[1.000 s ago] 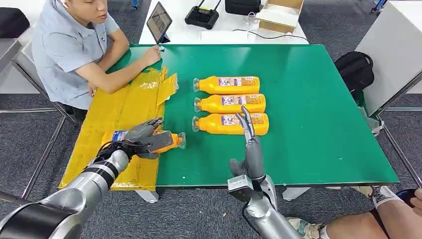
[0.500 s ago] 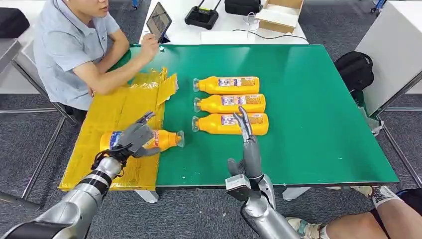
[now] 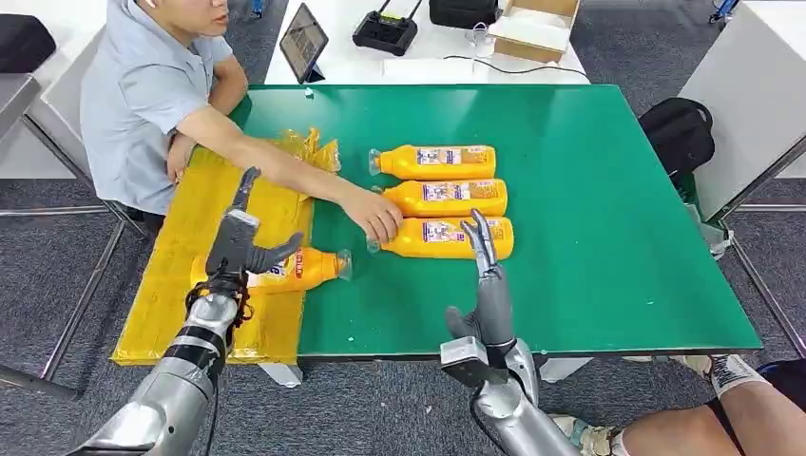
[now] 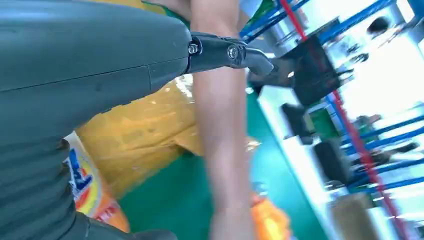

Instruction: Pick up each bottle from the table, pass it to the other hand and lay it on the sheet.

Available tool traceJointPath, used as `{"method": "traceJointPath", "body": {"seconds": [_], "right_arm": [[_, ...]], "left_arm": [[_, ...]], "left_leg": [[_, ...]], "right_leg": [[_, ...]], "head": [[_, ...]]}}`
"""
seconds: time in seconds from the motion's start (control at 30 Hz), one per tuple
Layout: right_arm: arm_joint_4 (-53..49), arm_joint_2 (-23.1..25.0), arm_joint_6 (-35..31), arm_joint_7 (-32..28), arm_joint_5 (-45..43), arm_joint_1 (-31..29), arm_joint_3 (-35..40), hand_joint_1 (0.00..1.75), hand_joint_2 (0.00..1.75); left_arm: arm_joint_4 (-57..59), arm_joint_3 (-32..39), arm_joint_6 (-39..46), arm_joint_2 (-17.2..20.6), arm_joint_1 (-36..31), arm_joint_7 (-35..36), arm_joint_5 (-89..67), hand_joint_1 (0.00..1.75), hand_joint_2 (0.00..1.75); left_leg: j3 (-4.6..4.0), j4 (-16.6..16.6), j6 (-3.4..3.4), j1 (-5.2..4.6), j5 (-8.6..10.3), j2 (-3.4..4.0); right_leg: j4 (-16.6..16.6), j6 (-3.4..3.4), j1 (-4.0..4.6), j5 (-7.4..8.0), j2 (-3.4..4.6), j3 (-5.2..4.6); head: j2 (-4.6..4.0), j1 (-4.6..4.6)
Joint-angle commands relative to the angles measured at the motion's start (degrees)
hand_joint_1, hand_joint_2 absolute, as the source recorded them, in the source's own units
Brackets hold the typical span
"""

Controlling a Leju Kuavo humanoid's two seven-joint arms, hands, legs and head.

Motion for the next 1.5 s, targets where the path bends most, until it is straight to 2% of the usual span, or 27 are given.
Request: {"method": "traceJointPath", "body": {"seconds": [0.03,0.27,0.3,0.33,0.43,0.5,0.6,0.63,0.73,0.83,0.93,1.0,1.17,1.23,1.27,1.3,1.37,1.5], "right_arm": [[3.3,-1.8,-3.4,-1.9,3.4,-1.1,-2.3,0.00,0.00],[3.3,-1.8,-3.4,-1.9,3.4,-1.1,-2.3,0.00,0.00],[5.2,-0.4,-3.7,-1.9,9.8,-1.0,-6.7,0.00,0.00],[8.5,1.1,-3.7,-1.9,14.9,-1.4,-10.8,0.00,1.75],[15.9,3.9,-3.7,-1.9,27.7,-4.6,-23.9,0.00,1.75],[19.6,2.1,-3.7,1.0,30.3,-6.6,-26.6,0.00,1.75],[23.4,-1.6,-0.9,8.3,33.1,-8.3,-25.5,0.00,1.75],[24.5,-2.4,0.1,9.0,33.4,-8.9,-25.0,0.00,1.75],[28.3,-0.1,1.5,8.8,34.1,-11.7,-23.4,0.00,1.75],[30.8,2.2,1.2,12.3,36.2,-13.7,-21.1,0.00,1.75],[32.0,1.1,1.8,15.1,37.1,-13.6,-20.4,0.00,1.75],[32.9,0.1,2.2,15.8,37.1,-13.3,-20.7,0.00,1.75],[35.2,-4.1,1.9,14.2,34.6,-12.5,-22.9,0.00,1.75],[34.7,-5.2,1.9,13.7,34.2,-11.7,-23.6,0.00,1.75],[34.9,-5.4,1.7,13.8,34.5,-11.8,-23.6,0.00,1.75],[34.9,-5.4,1.7,13.8,34.5,-11.8,-23.6,0.00,1.75],[36.3,-5.4,0.5,14.7,36.4,-13.1,-23.2,0.00,1.75],[37.7,-5.4,2.4,15.7,36.6,-15.0,-23.0,0.00,1.75]], "left_arm": [[-14.7,-1.1,-3.7,-0.6,5.9,2.0,8.3,0.00,1.75],[-14.7,-1.1,-3.7,-0.6,5.9,2.0,8.3,0.00,1.75],[-16.3,-1.4,-4.2,-0.6,6.6,2.0,10.5,0.00,1.75],[-18.2,-1.5,-3.8,-0.6,7.6,1.6,11.8,0.00,1.75],[-29.6,-2.5,-1.2,-0.6,14.2,1.2,16.2,0.00,1.75],[-35.0,-3.3,3.5,-0.4,18.3,2.4,15.2,0.00,1.75],[-37.6,-4.2,8.6,-0.1,21.7,2.9,13.4,0.00,1.75],[-38.3,-4.2,9.8,0.1,22.4,2.8,13.0,0.00,1.75],[-45.8,-2.5,14.7,1.1,27.4,0.4,11.0,0.00,1.75],[-52.9,0.0,13.6,1.6,31.8,-0.2,11.7,0.00,1.75],[-52.4,0.3,11.4,1.1,31.2,0.5,11.4,0.00,1.75],[-49.5,-0.2,10.8,0.9,30.0,1.1,10.8,0.00,1.75],[-30.9,-3.3,8.5,-0.6,20.1,3.8,11.9,0.00,1.75],[-25.3,-4.2,10.9,-1.1,17.1,3.7,10.8,0.00,1.75],[-24.2,-4.3,11.3,-1.2,16.6,3.7,10.8,0.00,1.75],[-24.2,-4.3,11.3,-1.2,16.6,3.7,10.8,0.00,1.75],[-23.2,-4.2,11.7,-0.9,16.2,3.5,11.7,0.00,1.75],[-24.3,-4.2,11.5,-0.6,17.0,3.5,12.1,0.00,1.75]], "left_leg": [[0.18,0.0,0.09,0.02,-0.11,0.09],[0.23,0.0,0.07,0.03,-0.10,0.06],[0.16,0.0,0.06,0.02,-0.07,0.05],[0.24,0.0,0.07,0.03,-0.11,0.07],[0.20,-0.1,0.05,0.00,-0.06,0.05],[0.20,0.0,0.07,0.01,-0.11,0.17],[0.35,-0.1,0.13,-0.02,-0.17,0.15],[0.27,-0.1,0.10,-0.02,-0.12,0.14],[0.09,0.0,0.07,-0.02,-0.08,0.05],[0.13,0.0,0.05,-0.01,-0.20,0.51],[0.32,0.0,0.03,0.02,-0.30,0.70],[0.08,0.0,0.03,0.06,-0.11,0.14],[0.17,-0.1,0.09,0.03,-0.08,-0.01],[0.13,-0.1,0.12,-0.03,0.08,-0.57],[0.10,-0.1,0.10,-0.04,0.06,-0.40],[0.17,-0.1,0.13,-0.03,0.09,-0.57],[0.07,-0.1,0.13,-0.07,0.06,-0.24],[0.13,0.0,0.16,-0.17,-0.01,0.00]], "right_leg": [[-0.1,-0.13,0.06,-0.06,0.01,0.19],[-0.1,-0.18,0.07,-0.08,-0.04,0.26],[-0.1,-0.15,0.05,-0.05,-0.03,0.18],[0.0,-0.20,0.07,-0.09,-0.04,0.26],[-0.1,-0.13,0.03,-0.05,-0.02,0.21],[-0.1,-0.13,0.05,-0.04,0.09,0.19],[-0.1,-0.14,0.03,-0.10,0.05,0.38],[-0.1,-0.10,0.01,-0.06,0.06,0.30],[-0.1,-0.08,0.00,-0.03,0.02,0.16],[-0.1,-0.14,0.01,0.01,0.46,0.07],[0.0,-0.27,0.06,-0.08,0.55,0.16],[-0.1,-0.14,0.10,-0.06,0.05,0.09],[-0.1,-0.14,0.07,-0.09,-0.08,0.23],[-0.2,-0.12,0.02,-0.12,-0.65,0.36],[-0.2,-0.10,-0.03,-0.10,-0.47,0.19],[-0.2,-0.15,-0.01,-0.11,-0.65,0.37],[-0.2,-0.04,-0.08,-0.01,-0.26,0.21],[-0.1,-0.01,-0.14,0.06,-0.07,0.17]], "head": [[0.00,0.00],[0.00,0.00],[0.00,0.00],[0.00,0.00],[0.00,0.02],[0.00,0.00],[0.00,0.00],[0.00,0.00],[0.00,0.00],[0.00,0.04],[0.00,0.00],[0.00,0.00],[0.00,0.02],[0.00,0.02],[0.00,0.02],[0.00,0.02],[0.00,0.02],[0.00,0.02]]}}
